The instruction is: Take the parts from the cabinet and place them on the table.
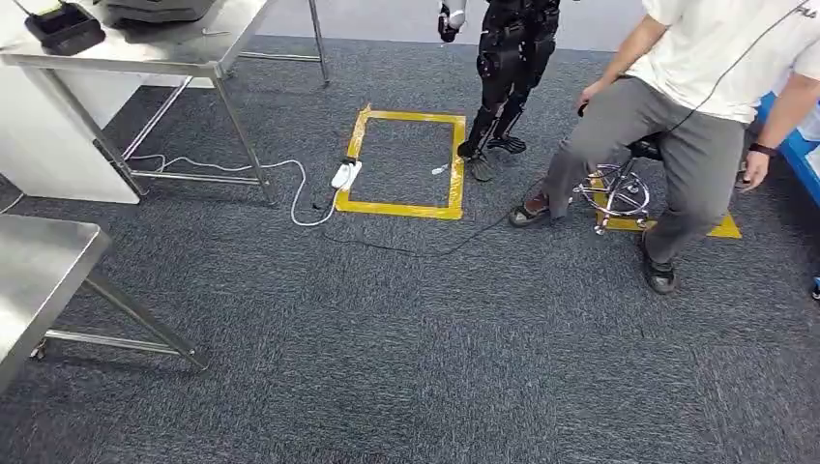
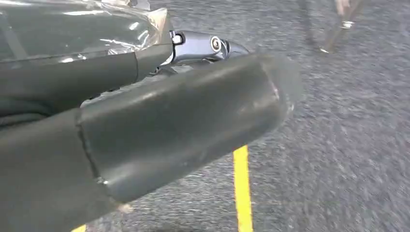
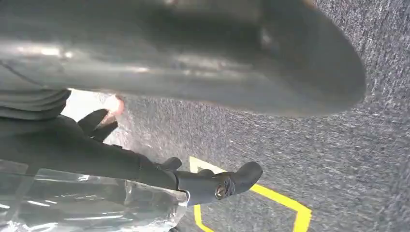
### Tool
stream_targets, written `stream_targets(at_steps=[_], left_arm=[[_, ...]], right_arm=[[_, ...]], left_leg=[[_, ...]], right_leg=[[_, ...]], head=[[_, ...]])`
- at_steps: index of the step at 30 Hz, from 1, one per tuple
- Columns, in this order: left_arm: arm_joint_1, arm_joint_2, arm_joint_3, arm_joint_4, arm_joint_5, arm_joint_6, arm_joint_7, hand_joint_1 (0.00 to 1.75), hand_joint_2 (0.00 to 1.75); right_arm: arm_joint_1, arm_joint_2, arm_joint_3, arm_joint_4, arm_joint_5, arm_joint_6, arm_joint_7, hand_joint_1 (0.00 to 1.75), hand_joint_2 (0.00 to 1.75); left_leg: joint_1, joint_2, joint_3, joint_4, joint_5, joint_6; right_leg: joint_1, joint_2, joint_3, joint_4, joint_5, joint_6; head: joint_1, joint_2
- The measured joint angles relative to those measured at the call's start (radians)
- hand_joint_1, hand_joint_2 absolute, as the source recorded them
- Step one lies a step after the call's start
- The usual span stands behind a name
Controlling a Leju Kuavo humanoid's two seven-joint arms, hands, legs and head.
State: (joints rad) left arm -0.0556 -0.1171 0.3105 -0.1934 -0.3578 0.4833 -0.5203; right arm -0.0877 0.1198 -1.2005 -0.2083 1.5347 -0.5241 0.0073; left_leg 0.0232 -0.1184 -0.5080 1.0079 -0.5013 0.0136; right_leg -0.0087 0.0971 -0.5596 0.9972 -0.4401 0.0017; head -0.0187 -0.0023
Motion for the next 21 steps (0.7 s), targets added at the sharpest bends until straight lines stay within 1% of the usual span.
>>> stream_targets(at_steps=[1,2,3,4,5,6,7,8,9,10,11,12,13,14,15,16,17,18,19,20,21], left_arm=[[0.000,0.000,0.000,0.000,0.000,0.000,0.000,0.00,0.00],[-0.001,0.001,0.000,0.000,0.000,0.000,-0.001,0.00,0.00],[-0.001,0.001,0.001,0.000,0.000,0.000,-0.001,0.00,0.00],[-0.002,0.001,0.002,0.000,0.000,0.000,-0.002,0.00,0.00],[-0.004,-0.001,0.002,0.000,0.000,0.000,-0.003,0.00,0.00],[-0.003,0.000,0.004,0.000,0.000,0.001,-0.004,0.00,0.00],[-0.003,0.002,0.006,0.000,0.000,0.002,-0.004,0.00,0.00],[-0.001,0.002,0.007,0.000,0.000,0.001,-0.004,0.00,0.00],[0.000,0.002,0.008,0.000,0.000,0.001,-0.004,0.00,0.00],[0.000,0.002,0.009,0.000,0.000,0.001,-0.004,0.00,0.00],[-0.001,0.002,0.011,0.000,0.000,0.001,-0.004,0.00,0.00],[-0.001,0.002,0.013,0.000,0.000,0.001,-0.004,0.00,0.00],[-0.001,0.002,0.014,0.000,0.001,0.001,-0.004,0.00,0.00],[-0.001,0.002,0.014,0.000,0.002,0.001,-0.004,0.00,0.00],[-0.001,0.003,0.015,0.000,0.002,0.002,-0.005,0.00,0.00],[0.001,0.003,0.016,0.000,0.003,0.003,-0.005,0.00,0.00],[0.000,0.003,0.018,0.000,0.004,0.003,-0.005,0.00,0.00],[-0.003,0.003,0.019,0.000,0.005,0.003,-0.005,0.00,0.00],[-0.007,0.001,0.021,-0.001,0.005,0.003,-0.005,0.00,0.00],[-0.007,0.000,0.022,-0.001,0.005,0.003,-0.006,0.00,0.00],[-0.009,0.001,0.024,-0.001,0.005,0.003,-0.007,0.00,0.00]], right_arm=[[-0.004,0.000,0.001,0.000,0.000,0.000,0.000,0.00,0.00],[-0.003,0.002,0.002,0.000,0.002,0.000,0.000,0.00,0.00],[-0.001,0.002,0.002,0.000,0.003,0.000,-0.001,0.00,0.00],[0.002,0.002,0.002,0.000,0.004,0.000,-0.002,0.00,0.00],[0.002,0.000,0.002,0.000,0.004,0.000,-0.002,0.00,0.00],[0.003,0.000,0.003,0.000,0.005,0.000,-0.003,0.00,0.00],[0.000,0.002,0.003,0.000,0.006,0.000,-0.003,0.00,0.00],[-0.002,0.002,0.004,0.001,0.006,0.000,-0.003,0.00,0.00],[-0.002,0.002,0.005,0.001,0.007,0.000,-0.004,0.00,0.00],[-0.002,0.002,0.005,0.001,0.008,0.000,-0.005,0.00,0.00],[0.001,0.002,0.007,0.001,0.011,0.000,-0.006,0.00,0.00],[0.003,0.002,0.008,0.001,0.011,0.001,-0.006,0.00,0.00],[0.003,0.001,0.009,0.001,0.013,0.001,-0.006,0.00,0.00],[0.002,0.000,0.010,0.001,0.014,0.001,-0.008,0.00,0.00],[-0.001,0.000,0.012,0.001,0.016,0.001,-0.009,0.00,0.00],[-0.006,0.000,0.013,0.001,0.018,0.002,-0.009,0.00,0.00],[-0.006,0.000,0.013,0.001,0.019,0.002,-0.010,0.00,0.00],[-0.003,0.000,0.014,0.001,0.021,0.002,-0.010,0.00,0.00],[0.000,-0.002,0.014,0.001,0.021,0.002,-0.010,0.00,0.00],[-0.001,-0.003,0.014,0.001,0.021,0.002,-0.009,0.00,0.00],[0.001,-0.002,0.015,0.001,0.021,0.002,-0.009,0.00,0.00]], left_leg=[[0.002,0.011,0.001,-0.011,-0.005,-0.005],[-0.004,0.023,-0.002,-0.007,-0.005,-0.004],[-0.010,0.034,-0.002,-0.006,-0.005,0.004],[-0.013,0.046,-0.001,-0.012,0.002,0.013],[-0.001,0.067,0.003,-0.031,0.016,0.027],[-0.007,0.079,0.005,-0.039,0.019,0.031],[-0.009,0.097,0.004,-0.039,0.022,0.036],[-0.011,0.116,0.002,-0.038,0.022,0.036],[-0.014,0.131,0.001,-0.038,0.022,0.036],[-0.014,0.143,-0.001,-0.038,0.022,0.036],[-0.015,0.165,-0.002,-0.038,0.022,0.036],[-0.015,0.177,-0.002,-0.037,0.021,0.035],[-0.014,0.190,0.000,-0.037,0.020,0.033],[-0.014,0.201,0.003,-0.035,0.017,0.028],[-0.020,0.210,0.004,-0.032,0.013,0.022],[-0.025,0.223,0.004,-0.024,0.004,0.010],[-0.025,0.231,0.008,-0.024,0.004,0.007],[-0.022,0.243,0.011,-0.025,0.003,0.004],[-0.019,0.254,0.015,-0.028,0.003,-0.003],[-0.013,0.249,0.014,-0.022,-0.006,-0.014],[-0.010,0.195,0.006,0.008,-0.031,-0.018]], right_leg=[[0.001,0.011,-0.009,0.002,0.002,0.002],[-0.003,0.021,-0.017,0.001,0.007,0.011],[-0.005,0.035,-0.022,-0.003,0.013,0.020],[-0.007,0.047,-0.033,-0.008,0.018,0.028],[-0.004,0.027,-0.037,0.010,0.012,0.029],[0.001,-0.031,-0.059,0.045,-0.014,0.024],[0.000,-0.060,-0.095,0.112,-0.051,0.019],[-0.001,-0.074,-0.136,0.197,-0.088,0.017],[-0.003,-0.078,-0.163,0.258,-0.112,0.018],[-0.005,-0.081,-0.183,0.306,-0.125,0.022],[-0.009,-0.086,-0.179,0.312,-0.119,0.034],[-0.012,-0.090,-0.147,0.261,-0.099,0.044],[-0.015,-0.101,-0.093,0.170,-0.068,0.054],[-0.020,-0.131,-0.033,0.068,-0.040,0.061],[-0.019,-0.188,0.008,0.006,-0.032,0.058],[-0.005,-0.184,0.010,-0.003,-0.022,0.047],[-0.008,-0.170,0.007,-0.001,-0.021,0.041],[-0.004,-0.160,0.004,0.000,-0.021,0.037],[0.001,-0.148,-0.007,-0.001,-0.021,0.029],[-0.020,-0.136,0.008,-0.009,-0.014,0.016],[-0.018,-0.125,0.007,-0.009,-0.011,0.009]], head=[[0.002,0.000],[0.002,0.000],[-0.001,0.000],[0.001,0.000],[0.002,0.000],[0.003,0.000],[0.008,0.000],[0.008,0.000],[0.007,0.000],[0.008,0.000],[0.008,0.000],[0.008,0.000],[0.008,0.000],[0.008,0.000],[0.009,0.000],[0.009,0.000],[0.003,0.000],[0.001,0.000],[0.002,0.000],[0.002,0.000],[-0.003,0.000]])
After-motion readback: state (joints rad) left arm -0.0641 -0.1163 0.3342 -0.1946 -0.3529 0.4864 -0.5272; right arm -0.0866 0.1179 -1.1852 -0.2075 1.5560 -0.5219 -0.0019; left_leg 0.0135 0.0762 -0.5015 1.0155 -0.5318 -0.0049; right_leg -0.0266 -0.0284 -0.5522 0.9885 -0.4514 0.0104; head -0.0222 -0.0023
